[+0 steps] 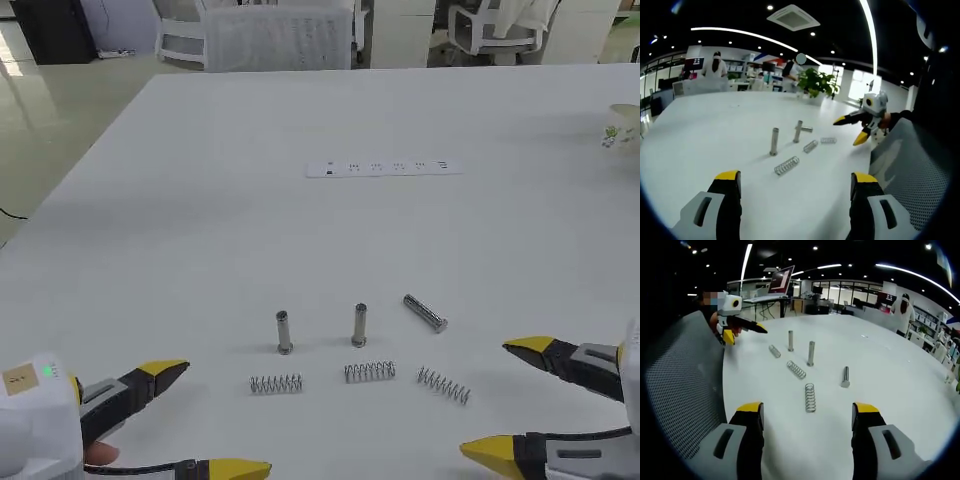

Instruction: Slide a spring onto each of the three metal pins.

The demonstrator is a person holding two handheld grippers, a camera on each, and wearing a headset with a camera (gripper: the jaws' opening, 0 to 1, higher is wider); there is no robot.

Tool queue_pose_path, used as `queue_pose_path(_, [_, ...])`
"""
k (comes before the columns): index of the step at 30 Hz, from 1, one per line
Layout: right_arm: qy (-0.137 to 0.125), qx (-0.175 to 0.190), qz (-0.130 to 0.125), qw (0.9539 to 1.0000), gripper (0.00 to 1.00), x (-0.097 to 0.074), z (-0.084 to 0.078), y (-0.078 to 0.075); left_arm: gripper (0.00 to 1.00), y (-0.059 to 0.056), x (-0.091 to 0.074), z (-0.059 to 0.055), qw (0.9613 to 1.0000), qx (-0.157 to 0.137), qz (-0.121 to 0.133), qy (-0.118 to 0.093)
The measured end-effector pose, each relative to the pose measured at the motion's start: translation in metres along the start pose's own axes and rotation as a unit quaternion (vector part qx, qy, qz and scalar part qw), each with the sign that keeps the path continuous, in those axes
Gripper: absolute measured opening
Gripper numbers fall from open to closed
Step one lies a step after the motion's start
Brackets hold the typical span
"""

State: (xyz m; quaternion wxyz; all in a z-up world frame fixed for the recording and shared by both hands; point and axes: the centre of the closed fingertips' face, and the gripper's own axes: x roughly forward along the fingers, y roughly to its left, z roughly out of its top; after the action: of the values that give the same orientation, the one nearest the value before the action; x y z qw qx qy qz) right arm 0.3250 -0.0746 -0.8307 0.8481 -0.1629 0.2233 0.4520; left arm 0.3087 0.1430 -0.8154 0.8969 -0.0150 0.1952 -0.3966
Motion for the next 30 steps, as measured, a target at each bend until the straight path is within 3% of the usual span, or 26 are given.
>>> queue_pose_path(30, [0.004, 0.0, 0.002, 1.0, 0.7, 0.0004, -0.0016, 0.0017, 0.87, 0.003, -0.0006, -0.0003, 1.0, -0.001, 0.002, -0.002])
